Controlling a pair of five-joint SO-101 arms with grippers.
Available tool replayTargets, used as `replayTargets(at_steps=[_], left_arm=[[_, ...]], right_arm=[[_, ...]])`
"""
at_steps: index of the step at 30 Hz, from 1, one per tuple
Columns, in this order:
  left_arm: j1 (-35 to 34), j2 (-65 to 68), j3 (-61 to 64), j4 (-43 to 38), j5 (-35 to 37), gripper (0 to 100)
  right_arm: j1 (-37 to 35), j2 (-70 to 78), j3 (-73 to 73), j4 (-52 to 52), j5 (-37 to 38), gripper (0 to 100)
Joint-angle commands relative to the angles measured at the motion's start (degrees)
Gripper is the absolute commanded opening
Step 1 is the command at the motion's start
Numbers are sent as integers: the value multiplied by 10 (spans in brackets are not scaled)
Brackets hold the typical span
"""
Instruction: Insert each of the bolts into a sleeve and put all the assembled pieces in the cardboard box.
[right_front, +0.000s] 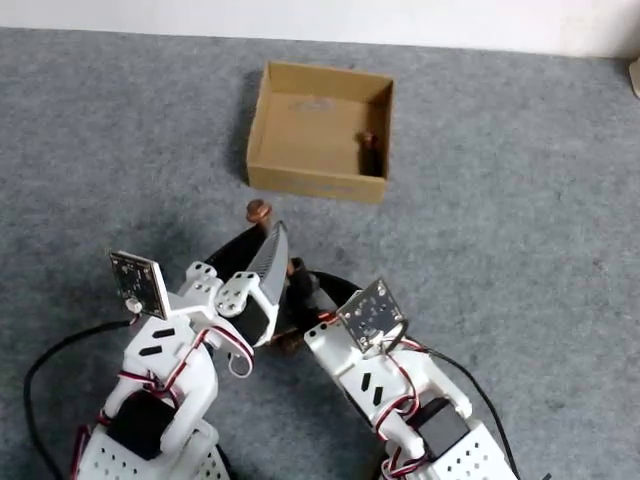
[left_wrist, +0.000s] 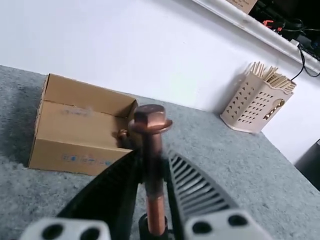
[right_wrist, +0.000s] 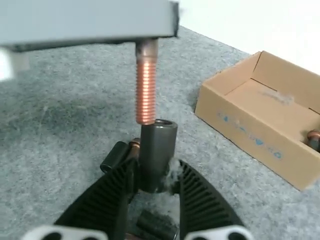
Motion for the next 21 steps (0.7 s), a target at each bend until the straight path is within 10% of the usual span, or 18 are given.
replayTargets(at_steps=[1, 21], left_arm=[[5, 2, 5, -7, 4, 4], [7, 2, 20, -7, 5, 4]], right_arm=[[-12, -10, -52, -9, 4, 4], [-5, -10, -93, 15, 4, 4]])
